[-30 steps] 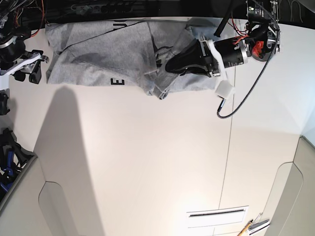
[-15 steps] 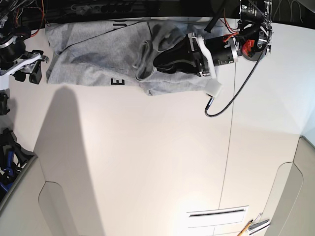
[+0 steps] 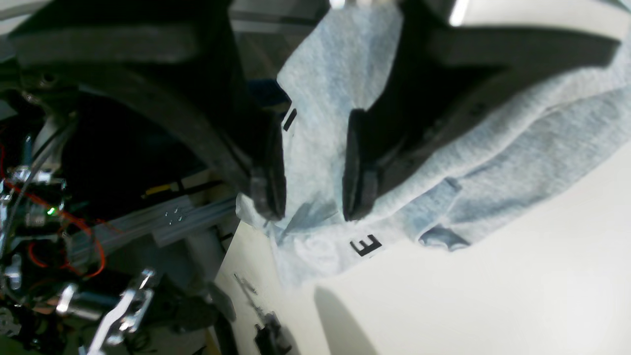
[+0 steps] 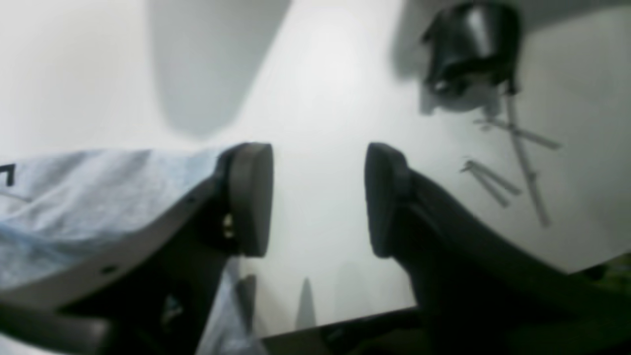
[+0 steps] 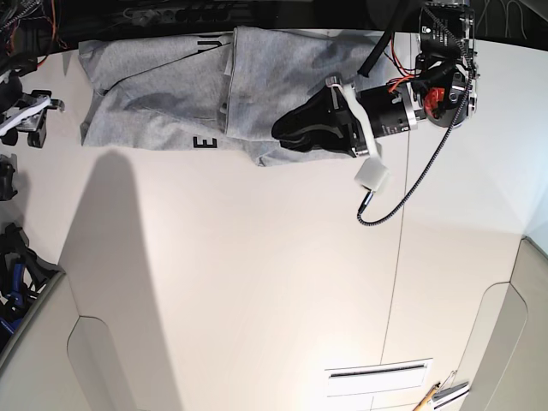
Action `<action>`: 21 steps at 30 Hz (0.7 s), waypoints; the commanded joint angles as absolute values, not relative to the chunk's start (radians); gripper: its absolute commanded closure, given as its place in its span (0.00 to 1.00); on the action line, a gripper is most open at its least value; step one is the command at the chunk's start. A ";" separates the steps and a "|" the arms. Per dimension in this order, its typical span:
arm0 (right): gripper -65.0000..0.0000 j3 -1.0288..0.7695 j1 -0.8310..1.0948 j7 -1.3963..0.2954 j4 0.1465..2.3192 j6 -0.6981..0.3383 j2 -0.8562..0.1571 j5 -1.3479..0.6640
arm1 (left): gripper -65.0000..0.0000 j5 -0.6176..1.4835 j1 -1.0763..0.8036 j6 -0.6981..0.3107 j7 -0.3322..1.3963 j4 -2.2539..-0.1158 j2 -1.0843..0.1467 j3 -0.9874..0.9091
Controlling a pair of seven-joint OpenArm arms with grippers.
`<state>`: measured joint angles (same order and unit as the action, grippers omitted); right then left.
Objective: Fold the T-shirt properly
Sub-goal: 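Fold the hem edge with the left gripper toward the collar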
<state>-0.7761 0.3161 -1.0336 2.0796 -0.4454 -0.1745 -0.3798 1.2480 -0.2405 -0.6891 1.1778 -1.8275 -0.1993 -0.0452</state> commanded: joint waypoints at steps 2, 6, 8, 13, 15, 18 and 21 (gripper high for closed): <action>0.53 -0.781 0.317 -1.020 2.052 -0.447 -0.199 -0.390 | 0.65 1.257 -0.233 -0.698 1.163 -1.846 -0.203 -0.047; 0.39 -0.781 0.316 -0.996 1.914 -0.471 -0.200 -0.441 | 0.65 1.251 -0.233 -0.698 1.163 -1.846 -0.203 -0.047; 0.39 -0.781 0.315 -0.998 1.845 -0.471 -0.200 -0.524 | 0.65 1.251 -0.232 -0.698 1.163 -1.846 -0.203 -0.047; 0.39 -0.781 0.308 -1.108 1.730 -0.537 -0.205 -0.786 | 0.65 1.251 -0.229 -0.698 1.163 -1.846 -0.203 -0.047; 0.39 -0.781 0.308 -1.139 1.698 -0.561 -0.205 -0.888 | 0.65 1.248 -0.229 -0.698 1.162 -1.846 -0.203 -0.047; 0.39 -0.781 0.308 -1.157 1.655 -0.565 -0.205 -0.943 | 0.65 1.231 -0.230 -0.698 1.157 -1.846 -0.203 -0.047; 0.39 -0.781 0.310 -1.160 1.617 -0.565 -0.205 -0.943 | 0.65 1.198 -0.230 -0.698 1.142 -1.846 -0.203 -0.047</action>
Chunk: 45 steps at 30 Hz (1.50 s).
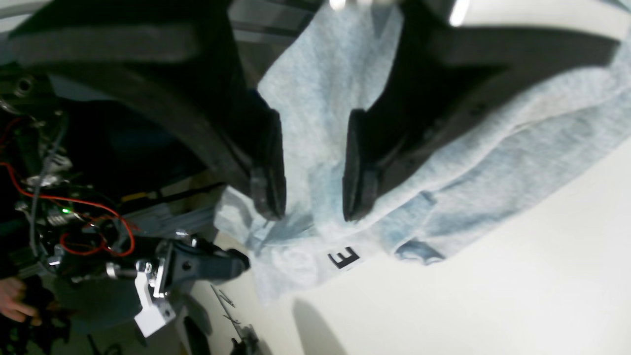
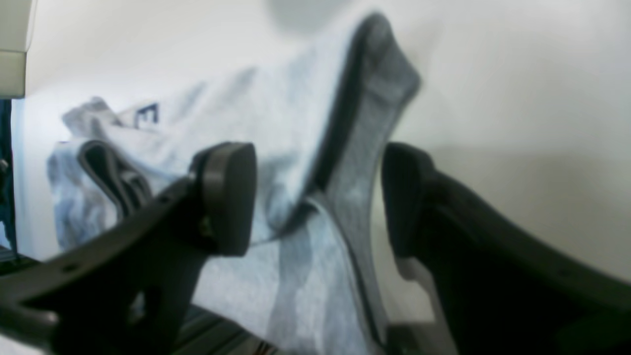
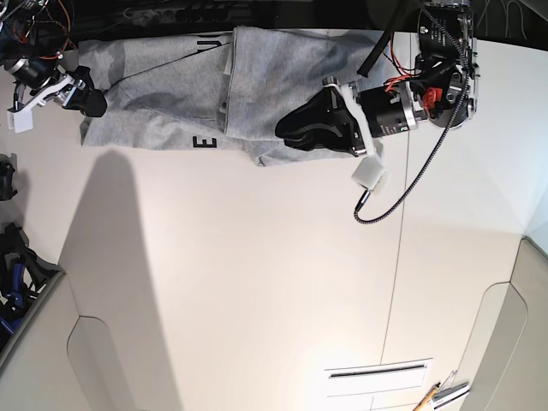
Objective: Fold the T-shirt properly
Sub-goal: 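Fold the hem edge with the left gripper toward the collar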
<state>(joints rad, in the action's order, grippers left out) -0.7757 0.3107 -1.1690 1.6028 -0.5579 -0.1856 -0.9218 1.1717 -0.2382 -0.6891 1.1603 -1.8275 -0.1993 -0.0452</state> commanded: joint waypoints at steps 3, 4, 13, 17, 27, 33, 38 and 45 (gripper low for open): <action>0.39 -0.781 0.311 -1.160 1.607 -0.564 -0.204 -0.937 | 0.65 1.188 -0.230 -0.698 1.140 -1.846 -0.203 -0.047; 0.39 -0.781 0.311 -1.159 1.607 -0.564 -0.204 -0.934 | 0.65 1.188 -0.230 -0.698 1.140 -1.846 -0.203 -0.047; 0.39 -0.778 0.311 -1.159 1.607 -0.554 -0.181 -0.934 | 0.65 1.188 -0.230 -0.698 1.140 -1.846 -0.203 -0.047; 0.39 -0.778 0.311 -1.159 1.606 -0.554 -0.173 -0.920 | 0.65 1.188 -0.230 -0.698 1.140 -1.846 -0.203 -0.047; 0.39 -0.775 0.314 -1.160 1.605 -0.553 -0.149 -0.879 | 0.65 1.188 -0.230 -0.698 1.140 -1.846 -0.202 -0.047; 0.39 -0.770 0.314 -1.159 1.579 -0.545 -0.149 -0.854 | 0.65 1.188 -0.230 -0.698 1.139 -1.846 -0.202 -0.047; 0.39 -0.765 0.314 -1.160 1.573 -0.545 -0.149 -0.864 | 0.65 1.188 -0.230 -0.698 1.131 -1.846 -0.202 -0.047; 0.82 -0.727 0.313 -1.160 1.573 -0.546 -0.149 -0.863 | 0.65 1.188 -0.230 -0.698 1.129 -1.846 -0.203 -0.047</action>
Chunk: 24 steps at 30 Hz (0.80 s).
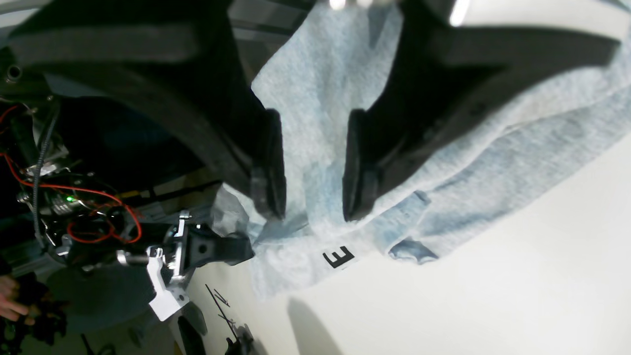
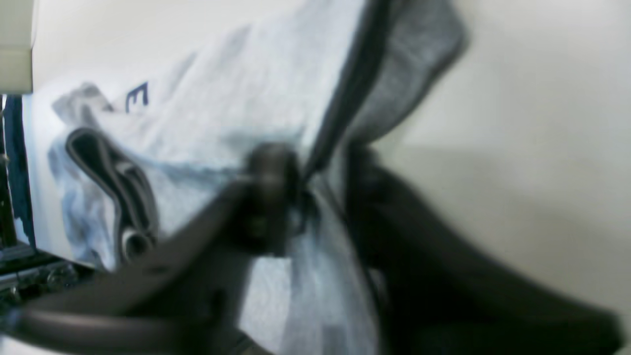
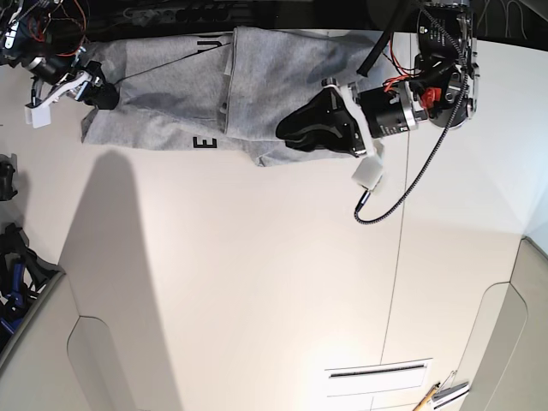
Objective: Fold the T-shirt properly
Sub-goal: 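Fold the hem edge with the left gripper toward the collar, then grasp the shirt's collar end with the right gripper and fold it over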
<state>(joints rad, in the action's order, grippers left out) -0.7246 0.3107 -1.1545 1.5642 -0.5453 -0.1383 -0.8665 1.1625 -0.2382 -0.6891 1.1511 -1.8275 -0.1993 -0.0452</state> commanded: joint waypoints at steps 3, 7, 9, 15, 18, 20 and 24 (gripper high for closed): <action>1.00 -0.724 0.311 -1.160 1.573 -0.546 -0.149 -0.863 | 0.65 1.188 -0.229 -0.698 1.124 -1.846 -0.202 -0.047; 1.00 -0.724 0.305 -1.160 1.575 -0.548 -0.149 -0.869 | 0.65 1.190 -0.227 -0.698 1.114 -1.846 -0.202 -0.082; 1.00 -0.724 0.305 -1.160 1.577 -0.561 -0.150 -0.879 | 0.65 1.191 -0.228 -0.698 1.114 -1.847 -0.203 -0.133; 1.00 -0.724 0.306 -1.160 1.627 -0.565 -0.149 -0.891 | 0.75 1.189 -0.236 -0.698 1.132 -1.847 -0.205 -0.332; 1.00 -0.724 0.306 -1.160 1.682 -0.565 -0.149 -0.891 | 0.97 1.154 -0.241 -0.698 1.142 -1.847 -0.232 -0.422; 1.00 -0.724 0.306 -1.161 1.729 -0.565 -0.149 -0.890 | 1.00 1.103 -0.252 -0.698 1.142 -1.846 -0.255 -0.476; 1.00 -0.724 0.306 -1.164 1.828 -0.565 -0.149 -0.894 | 1.00 1.013 -0.290 -0.698 1.140 -1.842 -0.283 -0.554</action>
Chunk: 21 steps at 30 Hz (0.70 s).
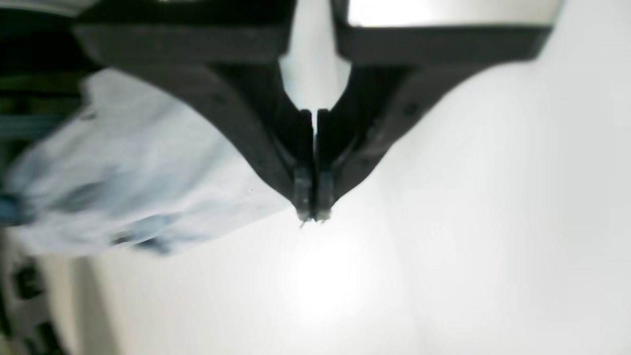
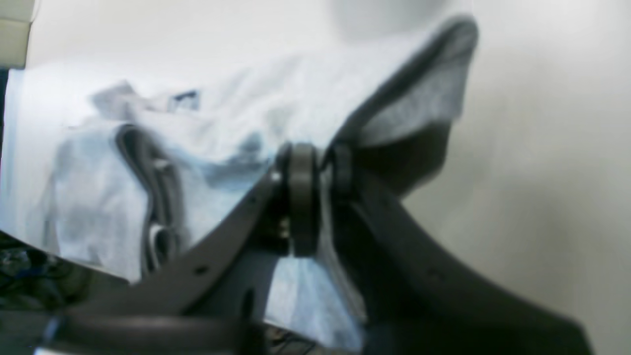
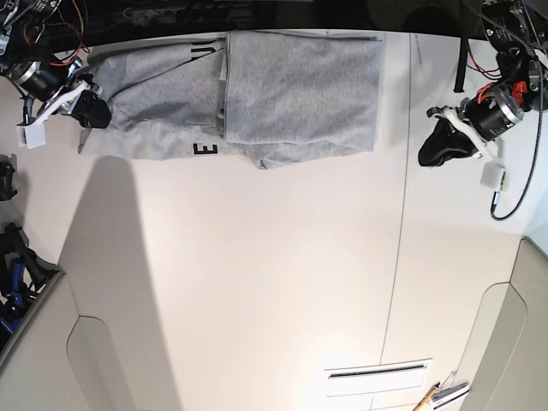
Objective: Fold the T-shirt properly
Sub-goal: 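Grasp the shirt's collar end with the right gripper and fold it over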
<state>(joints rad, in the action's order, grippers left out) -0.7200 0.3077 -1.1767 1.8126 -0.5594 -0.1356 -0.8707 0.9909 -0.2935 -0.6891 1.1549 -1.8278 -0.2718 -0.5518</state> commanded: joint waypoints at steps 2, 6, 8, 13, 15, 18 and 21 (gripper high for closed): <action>1.00 -0.724 0.306 -1.172 1.874 -0.565 -0.147 -0.912 | 1.00 0.992 -0.318 -0.698 1.140 -1.835 -0.282 -0.576; 1.00 -0.724 0.309 -1.215 1.966 -0.565 -0.118 -0.955 | 1.00 0.982 -0.368 -0.698 1.139 -1.790 -0.282 -0.582; 1.00 -0.724 0.314 -1.221 2.014 -0.565 -0.077 -0.976 | 1.00 0.982 -0.372 -0.698 1.137 -1.752 -0.282 -0.582; 1.00 -0.690 0.314 -1.236 2.104 -0.581 0.014 -1.018 | 1.00 0.983 -0.372 -0.698 1.136 -1.687 -0.282 -0.582; 1.00 -0.635 0.314 -1.235 2.120 -0.580 0.028 -1.018 | 1.00 0.983 -0.372 -0.698 1.137 -1.677 -0.282 -0.582; 1.00 -0.516 0.314 -1.236 2.120 -0.581 0.035 -1.005 | 1.00 0.983 -0.372 -0.698 1.136 -1.672 -0.282 -0.582; 1.00 -0.384 0.313 -1.235 2.120 -0.581 0.034 -0.994 | 1.00 0.983 -0.372 -0.698 1.133 -1.672 -0.282 -0.582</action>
<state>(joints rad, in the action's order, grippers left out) -0.3790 0.3183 -1.2568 2.1017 -0.5735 0.0338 -0.9710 0.9611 -0.3737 -0.6891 1.1511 -1.6604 -0.2687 -0.5762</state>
